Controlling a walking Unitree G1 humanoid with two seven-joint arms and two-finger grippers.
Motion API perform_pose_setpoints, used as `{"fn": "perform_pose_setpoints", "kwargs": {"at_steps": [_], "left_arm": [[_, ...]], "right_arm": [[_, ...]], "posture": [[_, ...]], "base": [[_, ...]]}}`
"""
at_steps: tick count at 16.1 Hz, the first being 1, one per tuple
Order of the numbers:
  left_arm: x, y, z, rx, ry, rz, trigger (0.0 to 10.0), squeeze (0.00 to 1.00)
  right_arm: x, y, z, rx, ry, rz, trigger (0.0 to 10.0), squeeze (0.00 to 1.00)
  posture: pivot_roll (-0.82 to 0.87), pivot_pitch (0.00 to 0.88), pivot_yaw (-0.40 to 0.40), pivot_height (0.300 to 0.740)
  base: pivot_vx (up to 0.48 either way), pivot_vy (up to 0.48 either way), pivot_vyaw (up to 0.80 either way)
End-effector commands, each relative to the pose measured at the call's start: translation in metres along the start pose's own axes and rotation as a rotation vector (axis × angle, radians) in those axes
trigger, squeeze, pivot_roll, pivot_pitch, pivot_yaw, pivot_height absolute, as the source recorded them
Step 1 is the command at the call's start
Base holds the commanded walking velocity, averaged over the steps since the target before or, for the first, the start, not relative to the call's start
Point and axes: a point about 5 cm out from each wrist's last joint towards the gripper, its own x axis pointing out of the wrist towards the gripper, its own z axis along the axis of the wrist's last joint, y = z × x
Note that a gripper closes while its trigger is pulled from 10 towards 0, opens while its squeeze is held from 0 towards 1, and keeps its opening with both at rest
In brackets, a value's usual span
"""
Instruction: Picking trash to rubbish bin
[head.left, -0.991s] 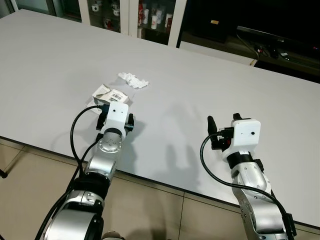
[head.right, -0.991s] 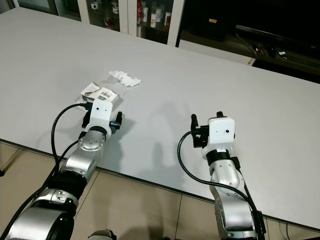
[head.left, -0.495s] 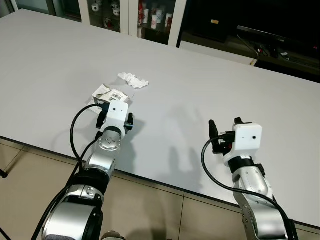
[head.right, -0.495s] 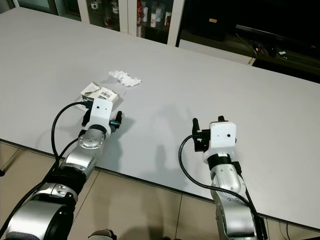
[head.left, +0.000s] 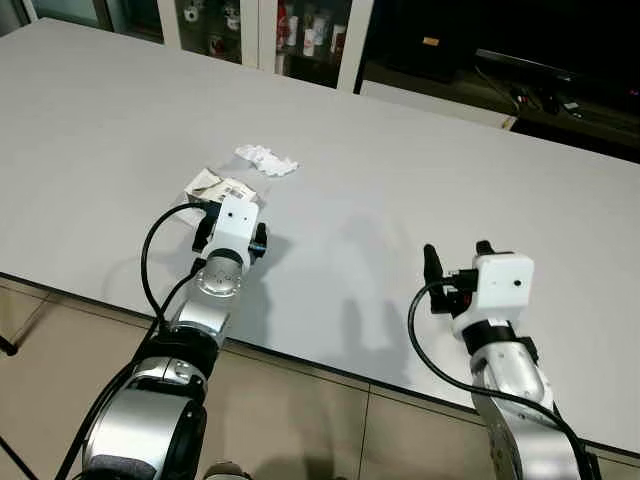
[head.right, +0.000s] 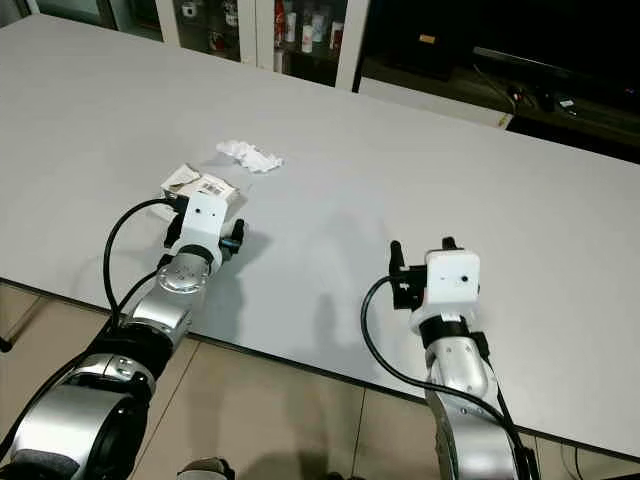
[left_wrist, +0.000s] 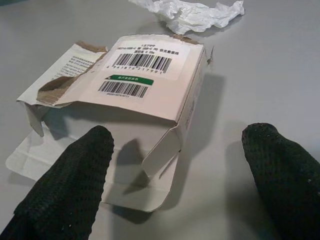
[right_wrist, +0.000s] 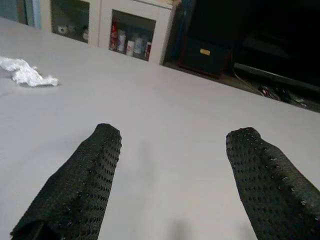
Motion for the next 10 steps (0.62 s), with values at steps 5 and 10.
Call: {"fn": "perform_pose_setpoints", "kwargs": {"at_steps": [5,10], "left_arm": [[0.001,-0.018,-0.001,0.043,0.009,-0.085,10.0,0.00],[0.000,-0.023,-0.005,0.040,0.024,-0.112,0.0,0.00]], "right_arm": [[-0.009,-0.009,0.002,-0.015,0.010,-0.046,10.0,0.00],[-0.012,-0.009,0.003,-0.016,0.015,-0.057,10.0,0.00]], "posture": [[0.09,0.113,-0.121,0.740],[0.07,0.115,-0.117,0.740]], "base": [[0.000,0.000,0.00],[0.000,0.000,0.00]]}}
